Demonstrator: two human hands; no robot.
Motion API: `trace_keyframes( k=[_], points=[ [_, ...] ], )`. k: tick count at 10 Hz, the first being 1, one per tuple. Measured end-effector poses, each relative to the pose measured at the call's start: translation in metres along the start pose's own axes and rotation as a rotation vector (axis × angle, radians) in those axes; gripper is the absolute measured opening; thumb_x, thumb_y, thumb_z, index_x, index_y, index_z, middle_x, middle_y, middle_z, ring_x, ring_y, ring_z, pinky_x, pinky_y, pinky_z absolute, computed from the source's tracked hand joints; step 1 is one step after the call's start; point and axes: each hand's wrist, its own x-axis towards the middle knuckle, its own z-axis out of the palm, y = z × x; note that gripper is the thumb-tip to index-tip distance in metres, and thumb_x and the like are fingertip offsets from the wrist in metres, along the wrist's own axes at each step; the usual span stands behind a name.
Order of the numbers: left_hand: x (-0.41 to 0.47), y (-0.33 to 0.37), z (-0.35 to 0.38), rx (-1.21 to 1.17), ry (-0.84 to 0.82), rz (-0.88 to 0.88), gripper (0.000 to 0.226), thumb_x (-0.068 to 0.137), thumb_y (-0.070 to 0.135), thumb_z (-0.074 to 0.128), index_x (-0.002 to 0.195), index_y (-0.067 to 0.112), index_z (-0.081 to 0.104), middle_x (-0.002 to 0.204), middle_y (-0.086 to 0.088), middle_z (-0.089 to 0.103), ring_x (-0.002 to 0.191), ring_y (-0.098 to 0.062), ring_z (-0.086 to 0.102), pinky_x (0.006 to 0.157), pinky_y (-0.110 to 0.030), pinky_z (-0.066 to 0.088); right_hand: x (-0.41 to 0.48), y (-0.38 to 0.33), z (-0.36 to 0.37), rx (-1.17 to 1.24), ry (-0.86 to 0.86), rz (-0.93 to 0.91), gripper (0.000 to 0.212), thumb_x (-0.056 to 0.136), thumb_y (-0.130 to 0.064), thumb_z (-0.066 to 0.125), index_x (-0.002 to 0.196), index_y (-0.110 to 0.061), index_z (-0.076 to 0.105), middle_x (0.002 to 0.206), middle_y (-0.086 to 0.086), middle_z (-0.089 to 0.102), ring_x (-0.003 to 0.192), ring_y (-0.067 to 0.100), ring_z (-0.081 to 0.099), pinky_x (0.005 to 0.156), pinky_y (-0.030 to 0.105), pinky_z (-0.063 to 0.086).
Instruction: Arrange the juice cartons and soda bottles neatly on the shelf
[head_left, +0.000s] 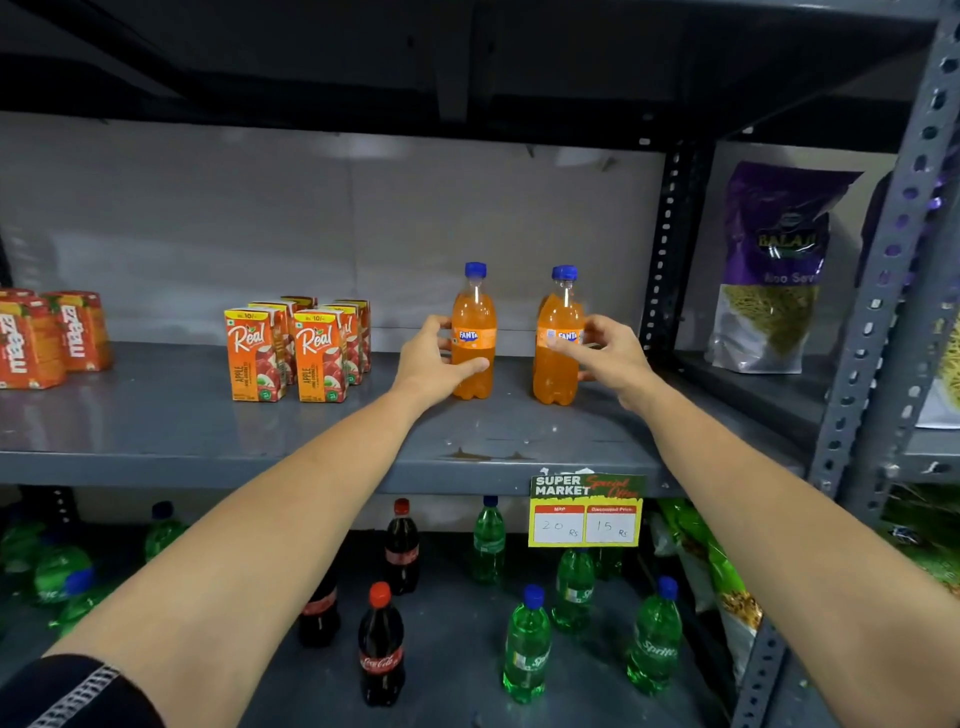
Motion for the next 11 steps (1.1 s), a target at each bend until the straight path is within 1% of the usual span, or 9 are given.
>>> trace_keyframes(
  k=[1,2,3,4,5,7,9,10,11],
  points=[
    [0.002,-0.001,-0.002,-0.015,-0.019,-0.001,0.070,0.076,0.026,0.077,0.134,0.016,0.040,0.133,-0.012,0.056,0.119,-0.028,0.057,0.098,-0.044,0.048,0.002,0.000,0.000,-0.008,0.022,-0.024,0.051,0.075,-0.037,0.075,0.117,-0.014,0.057,0.109,0.003,0.064,0.103,0.022,0.062,0.068,0.031,0.057],
    [0.003,-0.003,-0.005,-0.081,-0.041,-0.037,0.069,0.077,0.022,0.077,0.135,0.018,0.040,0.132,-0.010,0.055,0.120,-0.027,0.055,0.099,-0.047,0.048,0.001,0.003,-0.002,-0.026,0.017,-0.014,0.052,0.078,-0.038,0.072,0.122,-0.017,0.053,0.115,0.000,0.061,0.107,0.020,0.059,0.071,0.030,0.056],
    [0.003,-0.005,-0.005,-0.113,-0.059,-0.069,0.070,0.077,0.022,0.077,0.136,0.020,0.039,0.133,-0.009,0.054,0.121,-0.027,0.054,0.100,-0.050,0.047,0.000,0.007,-0.002,-0.038,-0.037,0.009,0.058,0.079,-0.035,0.071,0.129,-0.018,0.047,0.126,0.003,0.057,0.114,0.021,0.055,0.087,0.040,0.053],
    [0.003,-0.006,-0.006,-0.125,-0.061,-0.076,0.071,0.077,0.022,0.076,0.137,0.021,0.038,0.134,-0.009,0.053,0.122,-0.028,0.054,0.100,-0.050,0.047,-0.001,0.007,-0.002,-0.064,-0.048,0.024,0.064,0.078,-0.032,0.073,0.133,-0.018,0.044,0.131,0.004,0.055,0.118,0.021,0.051,0.097,0.043,0.048],
    [0.003,-0.005,-0.006,-0.134,-0.067,-0.078,0.071,0.078,0.021,0.076,0.138,0.021,0.038,0.134,-0.009,0.053,0.122,-0.027,0.053,0.100,-0.049,0.047,-0.003,0.008,-0.002,-0.096,-0.051,0.029,0.065,0.077,-0.030,0.074,0.134,-0.016,0.044,0.135,0.006,0.054,0.122,0.022,0.051,0.098,0.042,0.045],
    [0.005,-0.008,-0.003,-0.126,-0.075,-0.086,0.071,0.080,0.021,0.073,0.140,0.020,0.036,0.139,-0.011,0.051,0.126,-0.028,0.051,0.101,-0.050,0.046,-0.008,0.007,0.001,-0.164,-0.087,0.035,0.069,0.077,-0.032,0.074,0.136,-0.014,0.044,0.136,0.008,0.055,0.122,0.024,0.054,0.097,0.039,0.046],
    [0.002,-0.009,-0.002,-0.126,-0.088,-0.094,0.069,0.081,0.022,0.073,0.139,0.014,0.038,0.140,-0.012,0.051,0.126,-0.028,0.051,0.102,-0.045,0.046,-0.014,0.008,0.002,-0.260,-0.111,0.050,0.072,0.079,-0.040,0.071,0.138,-0.015,0.040,0.139,0.007,0.052,0.126,0.025,0.052,0.096,0.037,0.045],
    [-0.004,-0.010,0.000,-0.099,-0.076,-0.101,0.072,0.078,0.025,0.076,0.138,0.011,0.038,0.139,-0.013,0.052,0.125,-0.028,0.053,0.102,-0.043,0.046,-0.020,0.004,0.003,-0.308,-0.090,0.039,0.075,0.078,-0.045,0.070,0.138,-0.014,0.037,0.140,0.008,0.051,0.126,0.025,0.051,0.099,0.039,0.044],
    [-0.012,-0.006,-0.006,0.068,-0.013,-0.086,0.078,0.077,0.033,0.076,0.139,0.008,0.036,0.142,-0.015,0.048,0.130,-0.030,0.047,0.104,-0.043,0.042,-0.029,-0.006,0.004,-0.359,0.105,-0.093,0.076,0.079,-0.051,0.066,0.138,-0.013,0.036,0.140,0.009,0.047,0.126,0.025,0.048,0.100,0.040,0.043]
  ],
)
